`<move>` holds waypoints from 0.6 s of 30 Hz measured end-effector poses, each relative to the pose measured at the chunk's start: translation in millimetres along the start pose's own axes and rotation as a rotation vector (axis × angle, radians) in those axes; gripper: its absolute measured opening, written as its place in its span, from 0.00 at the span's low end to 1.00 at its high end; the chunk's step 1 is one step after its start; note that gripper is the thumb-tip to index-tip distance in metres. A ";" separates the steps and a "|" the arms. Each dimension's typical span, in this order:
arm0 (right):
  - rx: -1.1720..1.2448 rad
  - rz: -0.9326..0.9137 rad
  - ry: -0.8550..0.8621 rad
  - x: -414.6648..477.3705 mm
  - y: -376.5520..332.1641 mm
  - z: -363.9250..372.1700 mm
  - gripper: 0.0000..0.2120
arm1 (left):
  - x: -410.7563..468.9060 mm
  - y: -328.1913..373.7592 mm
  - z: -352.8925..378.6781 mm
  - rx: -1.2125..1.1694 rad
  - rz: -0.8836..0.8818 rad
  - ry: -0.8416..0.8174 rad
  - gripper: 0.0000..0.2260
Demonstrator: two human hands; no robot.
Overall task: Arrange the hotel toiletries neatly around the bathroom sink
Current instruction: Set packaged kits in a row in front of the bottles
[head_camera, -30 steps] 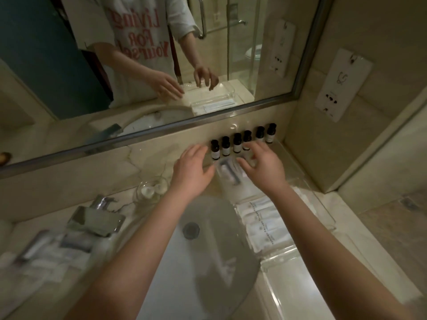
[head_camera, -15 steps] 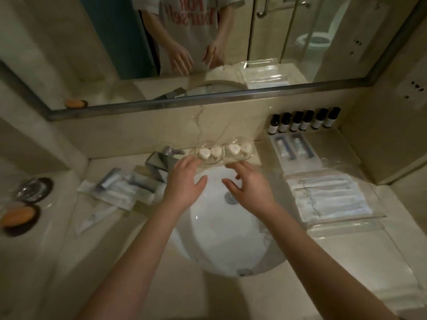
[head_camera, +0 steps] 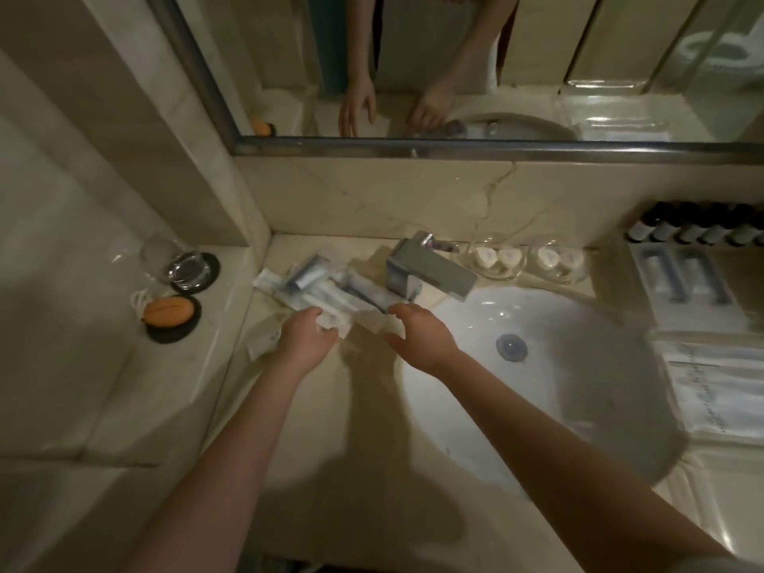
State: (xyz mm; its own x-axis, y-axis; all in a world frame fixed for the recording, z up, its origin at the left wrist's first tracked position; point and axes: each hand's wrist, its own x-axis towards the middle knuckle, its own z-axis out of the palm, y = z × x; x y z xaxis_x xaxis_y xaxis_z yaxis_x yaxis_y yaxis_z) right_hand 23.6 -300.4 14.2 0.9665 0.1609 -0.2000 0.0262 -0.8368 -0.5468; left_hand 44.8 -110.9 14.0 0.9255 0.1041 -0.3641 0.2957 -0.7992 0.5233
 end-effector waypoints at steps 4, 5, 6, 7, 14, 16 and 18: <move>-0.075 0.005 -0.028 38.5 -18.1 16.6 0.25 | 35.1 -18.0 -20.4 -0.016 -0.046 0.016 0.24; -0.091 0.016 -0.033 48.4 -21.2 20.8 0.26 | 45.7 -21.4 -25.6 -0.008 -0.037 0.025 0.23; -0.103 0.035 -0.048 54.5 -22.3 24.0 0.26 | 53.5 -22.7 -29.3 0.014 -0.019 0.030 0.21; -0.114 0.053 -0.067 59.5 -22.8 27.0 0.27 | 61.2 -23.5 -32.2 0.048 -0.008 0.032 0.19; -0.142 0.111 -0.078 85.6 -21.5 49.7 0.27 | 113.3 -23.9 -41.6 0.243 -0.017 0.015 0.24; -0.075 0.124 -0.065 90.2 -19.1 51.2 0.22 | 123.6 -23.8 -40.6 0.266 -0.014 -0.021 0.26; -0.011 0.137 -0.042 92.9 -16.2 51.0 0.18 | 131.0 -24.7 -38.2 0.274 -0.009 -0.059 0.27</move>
State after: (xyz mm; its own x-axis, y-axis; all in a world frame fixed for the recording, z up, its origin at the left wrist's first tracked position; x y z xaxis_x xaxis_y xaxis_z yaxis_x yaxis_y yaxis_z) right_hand 100.0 -245.2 -36.9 0.9497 0.0668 -0.3061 -0.1017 -0.8583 -0.5030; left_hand 167.7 -55.0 -17.2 0.9056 0.0834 -0.4158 0.2210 -0.9297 0.2947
